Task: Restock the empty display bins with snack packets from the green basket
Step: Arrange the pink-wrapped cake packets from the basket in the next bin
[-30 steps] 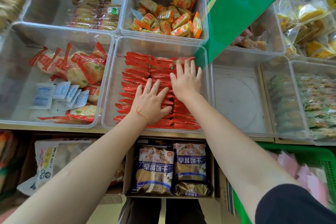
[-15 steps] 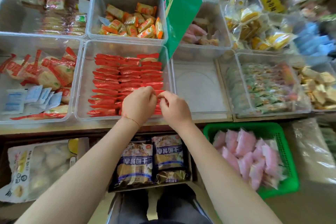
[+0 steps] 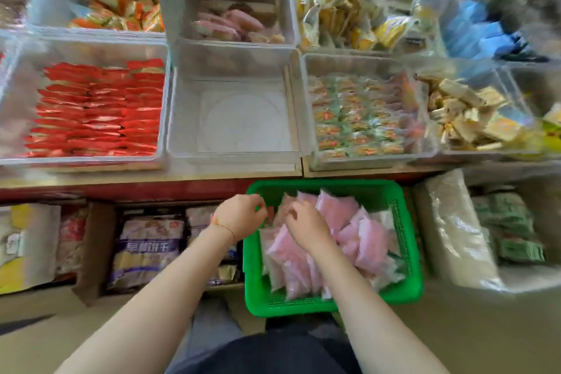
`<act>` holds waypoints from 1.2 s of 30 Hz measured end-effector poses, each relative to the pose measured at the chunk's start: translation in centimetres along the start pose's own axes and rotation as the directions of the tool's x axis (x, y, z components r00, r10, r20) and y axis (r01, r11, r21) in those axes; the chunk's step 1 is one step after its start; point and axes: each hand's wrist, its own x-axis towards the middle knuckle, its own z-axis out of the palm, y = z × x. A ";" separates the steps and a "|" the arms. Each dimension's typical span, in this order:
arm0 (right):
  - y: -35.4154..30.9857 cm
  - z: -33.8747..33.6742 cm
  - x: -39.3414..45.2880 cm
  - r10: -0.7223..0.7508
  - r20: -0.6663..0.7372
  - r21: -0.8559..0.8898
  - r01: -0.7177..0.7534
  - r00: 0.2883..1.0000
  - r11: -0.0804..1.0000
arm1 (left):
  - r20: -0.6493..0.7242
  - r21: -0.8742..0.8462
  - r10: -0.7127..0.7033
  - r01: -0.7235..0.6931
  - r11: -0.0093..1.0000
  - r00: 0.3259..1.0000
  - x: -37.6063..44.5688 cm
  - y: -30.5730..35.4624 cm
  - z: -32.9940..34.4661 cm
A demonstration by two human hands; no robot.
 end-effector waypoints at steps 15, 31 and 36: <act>13.7 -2.4 0.3 -0.161 0.398 -0.281 0.288 0.903 0.915 | 0.252 -0.203 -0.475 0.526 0.826 0.843 1.1 7.0 11.2; 9.0 -0.2 0.1 0.247 0.033 0.119 -0.250 0.968 0.961 | 0.147 -0.751 -0.466 0.405 0.521 0.873 -0.9 3.1 6.0; 7.6 4.2 -0.3 0.260 -0.046 -0.182 -0.264 0.965 0.947 | 0.264 -0.404 -0.143 0.244 0.881 0.954 -1.4 2.4 5.8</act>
